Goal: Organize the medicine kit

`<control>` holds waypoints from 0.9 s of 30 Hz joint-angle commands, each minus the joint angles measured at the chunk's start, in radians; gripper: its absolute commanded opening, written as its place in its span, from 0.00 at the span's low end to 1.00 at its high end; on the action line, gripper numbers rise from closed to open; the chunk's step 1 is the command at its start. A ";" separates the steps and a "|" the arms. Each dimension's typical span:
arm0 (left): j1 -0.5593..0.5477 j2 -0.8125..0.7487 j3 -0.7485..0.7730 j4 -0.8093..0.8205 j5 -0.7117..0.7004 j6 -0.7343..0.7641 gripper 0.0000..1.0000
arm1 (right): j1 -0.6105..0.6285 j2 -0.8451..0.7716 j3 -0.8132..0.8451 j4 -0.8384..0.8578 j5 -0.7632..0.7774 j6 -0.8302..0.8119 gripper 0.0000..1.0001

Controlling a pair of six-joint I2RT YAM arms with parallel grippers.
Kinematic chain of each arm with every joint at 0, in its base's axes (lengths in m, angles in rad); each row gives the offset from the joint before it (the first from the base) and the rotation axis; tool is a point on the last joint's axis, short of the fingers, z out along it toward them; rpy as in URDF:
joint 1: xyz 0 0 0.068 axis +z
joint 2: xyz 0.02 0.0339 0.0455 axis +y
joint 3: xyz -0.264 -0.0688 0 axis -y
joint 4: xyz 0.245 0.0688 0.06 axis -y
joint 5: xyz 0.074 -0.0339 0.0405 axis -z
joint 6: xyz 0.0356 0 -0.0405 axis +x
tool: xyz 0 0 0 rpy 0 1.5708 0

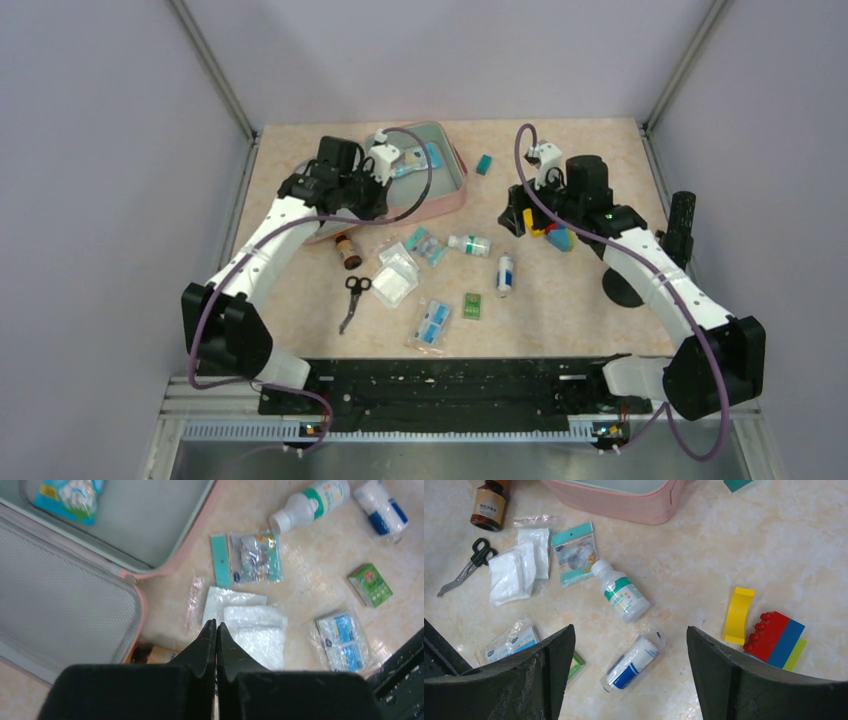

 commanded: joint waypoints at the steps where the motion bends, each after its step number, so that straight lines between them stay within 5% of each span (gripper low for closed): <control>1: -0.003 0.104 0.161 0.042 0.007 -0.042 0.03 | 0.002 -0.010 0.057 0.007 0.007 -0.010 0.80; 4: -0.003 0.191 0.235 -0.141 0.014 -0.066 0.42 | 0.002 -0.005 0.067 -0.001 0.011 -0.018 0.80; 8: -0.004 0.084 -0.042 -0.011 0.010 -0.134 0.69 | 0.002 -0.003 0.058 0.002 0.016 -0.013 0.81; 13: -0.007 0.031 -0.239 0.103 -0.014 -0.140 0.64 | 0.002 -0.017 0.020 0.022 0.021 0.004 0.81; 17: -0.006 0.124 -0.229 0.101 -0.042 -0.172 0.53 | 0.001 -0.028 -0.004 0.039 0.001 0.029 0.81; 27: -0.008 0.271 -0.206 0.115 -0.037 -0.158 0.46 | 0.000 -0.040 -0.029 0.052 0.005 0.024 0.80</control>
